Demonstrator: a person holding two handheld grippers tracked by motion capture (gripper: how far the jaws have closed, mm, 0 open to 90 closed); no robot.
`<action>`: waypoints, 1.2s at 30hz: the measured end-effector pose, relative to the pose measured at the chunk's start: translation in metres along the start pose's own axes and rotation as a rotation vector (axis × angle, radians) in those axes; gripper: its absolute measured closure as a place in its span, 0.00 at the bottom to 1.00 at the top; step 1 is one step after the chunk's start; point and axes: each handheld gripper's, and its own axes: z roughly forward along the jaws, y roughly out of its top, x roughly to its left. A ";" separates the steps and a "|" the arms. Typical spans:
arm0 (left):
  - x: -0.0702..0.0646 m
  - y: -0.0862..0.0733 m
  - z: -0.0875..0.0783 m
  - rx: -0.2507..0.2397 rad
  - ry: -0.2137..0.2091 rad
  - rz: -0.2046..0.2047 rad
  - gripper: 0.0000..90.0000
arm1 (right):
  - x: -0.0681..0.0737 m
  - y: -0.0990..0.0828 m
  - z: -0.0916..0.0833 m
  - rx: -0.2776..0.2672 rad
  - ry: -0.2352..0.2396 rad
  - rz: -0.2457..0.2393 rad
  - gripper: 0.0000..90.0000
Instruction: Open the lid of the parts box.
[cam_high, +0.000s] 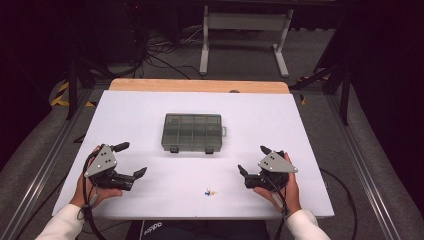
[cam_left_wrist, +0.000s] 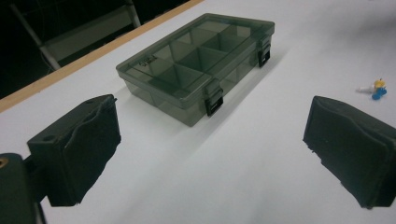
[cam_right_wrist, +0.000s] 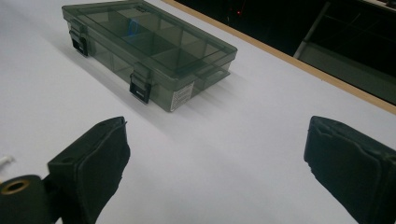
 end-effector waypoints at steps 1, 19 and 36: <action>-0.001 0.000 0.001 0.011 -0.006 0.002 0.05 | -0.001 -0.001 0.000 0.003 0.002 0.007 0.08; -0.003 -0.003 0.012 0.067 -0.015 0.016 0.08 | 0.000 0.000 0.010 0.024 0.024 0.014 0.09; 0.008 0.005 0.037 0.121 0.007 0.033 0.16 | -0.002 0.001 0.035 0.094 0.049 0.013 0.16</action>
